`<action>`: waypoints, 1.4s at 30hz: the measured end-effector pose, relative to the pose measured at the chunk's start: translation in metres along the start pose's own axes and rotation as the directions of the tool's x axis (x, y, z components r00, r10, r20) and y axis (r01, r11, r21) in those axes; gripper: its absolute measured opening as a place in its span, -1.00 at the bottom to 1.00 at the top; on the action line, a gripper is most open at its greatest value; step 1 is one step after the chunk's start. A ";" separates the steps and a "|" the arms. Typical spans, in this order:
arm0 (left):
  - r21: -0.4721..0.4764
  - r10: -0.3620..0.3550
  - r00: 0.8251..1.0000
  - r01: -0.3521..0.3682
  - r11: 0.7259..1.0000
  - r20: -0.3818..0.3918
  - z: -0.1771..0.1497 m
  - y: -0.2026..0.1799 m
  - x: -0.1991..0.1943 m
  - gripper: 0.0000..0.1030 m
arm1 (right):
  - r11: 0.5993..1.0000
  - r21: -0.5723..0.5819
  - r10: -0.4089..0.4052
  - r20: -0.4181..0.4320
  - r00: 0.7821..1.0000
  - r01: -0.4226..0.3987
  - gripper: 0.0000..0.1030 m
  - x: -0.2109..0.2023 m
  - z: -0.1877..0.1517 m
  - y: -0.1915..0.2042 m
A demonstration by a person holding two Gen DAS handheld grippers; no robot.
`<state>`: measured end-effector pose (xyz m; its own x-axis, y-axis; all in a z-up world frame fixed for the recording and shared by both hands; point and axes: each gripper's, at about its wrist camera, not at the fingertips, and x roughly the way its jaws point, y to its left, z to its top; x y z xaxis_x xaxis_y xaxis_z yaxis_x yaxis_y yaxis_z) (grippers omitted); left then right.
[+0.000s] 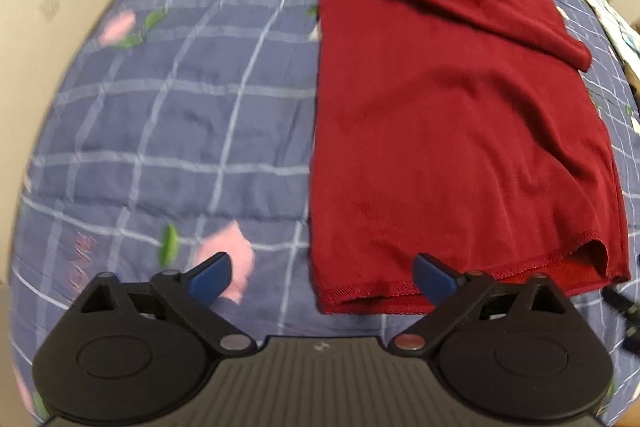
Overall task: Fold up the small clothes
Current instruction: 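Move both open tools to the sweater hem, then close the left tool on one hem corner while the right tool grips the other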
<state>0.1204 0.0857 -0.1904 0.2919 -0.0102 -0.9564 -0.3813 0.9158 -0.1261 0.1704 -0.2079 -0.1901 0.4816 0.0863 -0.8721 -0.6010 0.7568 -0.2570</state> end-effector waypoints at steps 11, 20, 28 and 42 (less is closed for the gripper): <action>-0.244 -0.110 0.993 0.095 0.965 -0.050 0.006 0.022 0.020 0.70 | 0.989 0.011 -0.150 -0.009 0.989 0.151 0.25 0.001 -0.022 -0.005; -0.245 -0.081 0.993 0.058 0.968 -0.083 0.008 0.017 0.023 0.52 | 0.989 -0.126 -0.077 0.049 0.996 0.083 0.13 0.018 -0.002 0.019; -0.217 -0.087 0.990 0.061 0.974 -0.114 0.008 0.014 0.021 -0.90 | 0.961 -0.080 -0.263 0.018 0.965 0.264 -0.43 0.030 -0.002 0.002; -0.198 -0.120 0.989 0.100 0.975 -0.092 0.005 0.022 0.009 -0.92 | 0.949 -0.064 -0.308 0.009 0.951 0.307 0.03 0.031 -0.024 -0.011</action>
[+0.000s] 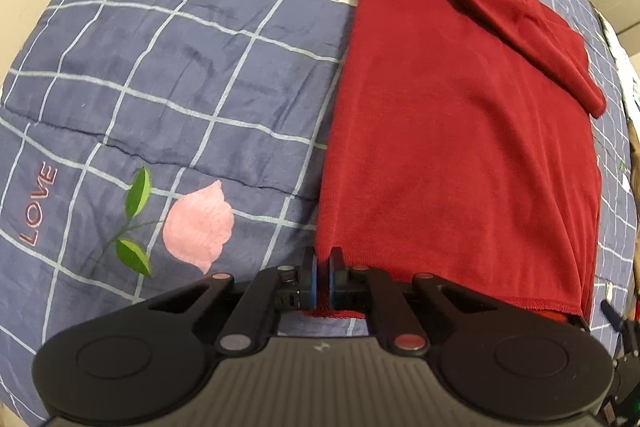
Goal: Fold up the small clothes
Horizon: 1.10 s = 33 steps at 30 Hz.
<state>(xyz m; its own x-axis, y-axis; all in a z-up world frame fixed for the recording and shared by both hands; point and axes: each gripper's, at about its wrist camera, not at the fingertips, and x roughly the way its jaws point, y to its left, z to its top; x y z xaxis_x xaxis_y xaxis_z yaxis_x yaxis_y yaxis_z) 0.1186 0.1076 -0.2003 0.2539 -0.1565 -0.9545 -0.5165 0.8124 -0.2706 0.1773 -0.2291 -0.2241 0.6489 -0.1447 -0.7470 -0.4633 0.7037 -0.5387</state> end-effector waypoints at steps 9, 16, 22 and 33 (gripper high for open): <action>0.000 -0.038 0.999 0.038 0.999 0.025 -0.003 0.012 -0.018 -0.94 | 0.976 -0.218 0.049 0.193 0.980 -0.006 -0.90 -0.038 -0.016 0.008; 0.039 -0.026 1.000 0.025 0.999 0.014 -0.009 0.014 -0.015 -0.95 | 0.925 -0.379 0.095 0.158 0.983 -0.029 -0.91 -0.031 -0.030 0.015; 0.053 -0.025 1.000 0.024 0.998 0.017 -0.015 0.016 -0.014 -0.95 | 0.934 -0.355 0.094 0.150 0.984 -0.035 -0.90 -0.029 -0.032 0.011; 0.060 -0.046 0.999 0.045 0.997 0.020 -0.012 0.013 -0.009 -0.91 | 0.952 0.121 0.266 0.129 0.955 -0.281 0.22 -0.044 -0.018 -0.052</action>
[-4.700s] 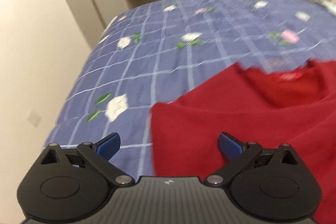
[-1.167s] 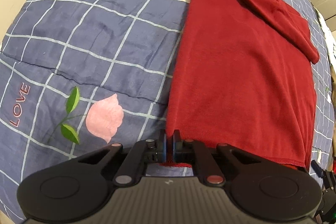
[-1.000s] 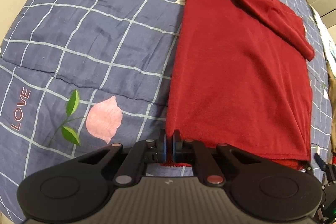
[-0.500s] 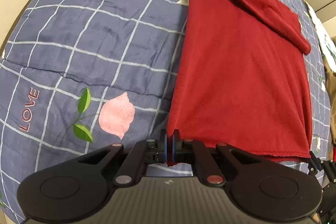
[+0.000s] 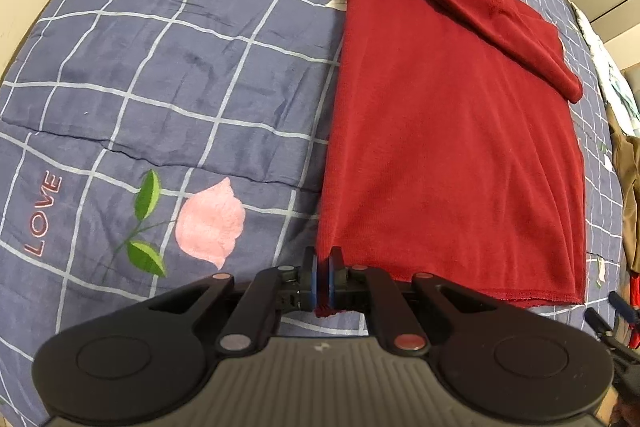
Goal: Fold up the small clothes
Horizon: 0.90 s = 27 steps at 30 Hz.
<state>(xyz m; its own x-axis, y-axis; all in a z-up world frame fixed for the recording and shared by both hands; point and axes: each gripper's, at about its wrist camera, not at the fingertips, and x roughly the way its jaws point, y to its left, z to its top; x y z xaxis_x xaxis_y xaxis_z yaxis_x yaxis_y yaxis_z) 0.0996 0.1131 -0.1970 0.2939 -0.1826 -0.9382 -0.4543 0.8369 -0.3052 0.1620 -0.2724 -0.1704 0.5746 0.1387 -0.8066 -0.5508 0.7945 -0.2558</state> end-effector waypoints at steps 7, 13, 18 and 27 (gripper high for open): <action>0.039 0.033 0.999 -0.032 0.999 -0.038 0.005 -0.011 0.012 -0.86 | 0.919 0.383 0.148 -0.104 0.984 -0.098 -0.03 0.044 0.013 -0.042; 0.113 0.079 0.996 -0.076 0.991 -0.027 0.002 -0.019 0.004 -0.95 | 0.899 0.429 0.170 -0.154 0.973 -0.089 -0.97 0.044 0.005 -0.046; 0.147 0.079 0.997 -0.077 0.986 -0.009 -0.003 -0.016 -0.007 -0.96 | 0.924 0.375 0.138 -0.163 0.977 -0.068 -0.98 0.028 0.000 -0.050; 0.157 0.104 0.995 -0.103 0.982 0.007 -0.001 -0.028 -0.001 -0.01 | 0.977 0.199 0.101 -0.128 0.987 -0.074 0.02 0.036 0.012 -0.038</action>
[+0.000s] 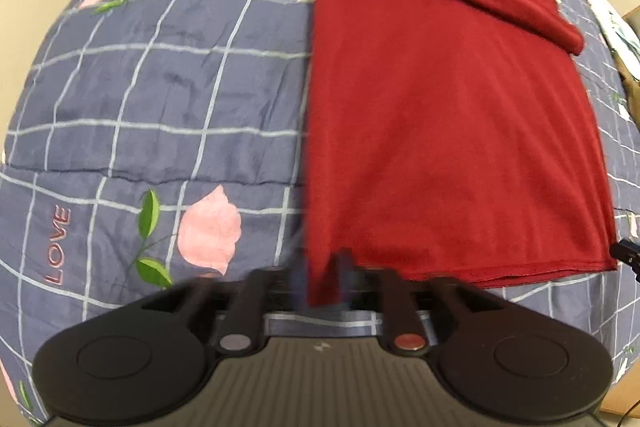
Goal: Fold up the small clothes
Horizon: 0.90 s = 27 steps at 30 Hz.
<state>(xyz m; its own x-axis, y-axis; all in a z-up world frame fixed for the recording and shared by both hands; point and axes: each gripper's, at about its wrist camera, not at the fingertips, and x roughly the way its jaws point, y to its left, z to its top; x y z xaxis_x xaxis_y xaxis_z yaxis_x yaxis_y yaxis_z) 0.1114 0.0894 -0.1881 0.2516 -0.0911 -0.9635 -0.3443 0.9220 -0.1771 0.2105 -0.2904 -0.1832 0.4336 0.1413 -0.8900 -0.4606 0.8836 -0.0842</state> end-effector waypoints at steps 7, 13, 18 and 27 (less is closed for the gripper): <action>0.302 0.106 0.977 -0.159 0.940 0.185 -0.020 -0.029 -0.027 0.85 | 0.883 -0.470 0.073 0.085 0.994 -0.025 0.30 -0.018 -0.013 0.049; 0.658 0.109 0.958 -0.263 0.705 0.265 -0.049 -0.073 -0.012 0.91 | 0.704 -0.709 0.110 0.053 0.993 -0.040 0.29 -0.008 -0.030 0.079; 0.779 0.150 0.942 -0.334 0.531 0.302 -0.068 -0.088 0.017 0.71 | 0.636 -0.771 0.061 0.074 0.995 0.018 0.26 0.003 -0.038 0.081; 0.865 0.186 0.934 -0.352 0.358 0.303 -0.077 -0.095 0.043 -0.65 | 0.499 -0.857 0.026 0.158 0.987 0.124 -0.15 0.020 -0.052 0.087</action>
<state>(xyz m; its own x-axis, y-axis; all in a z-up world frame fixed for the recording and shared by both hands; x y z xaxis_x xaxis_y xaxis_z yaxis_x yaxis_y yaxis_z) 0.0849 -0.0311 -0.2286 0.4452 0.2009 -0.8726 0.5706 0.6874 0.4493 0.1389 -0.2336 -0.2311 0.5384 0.2331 -0.8098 -0.8403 0.0760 -0.5368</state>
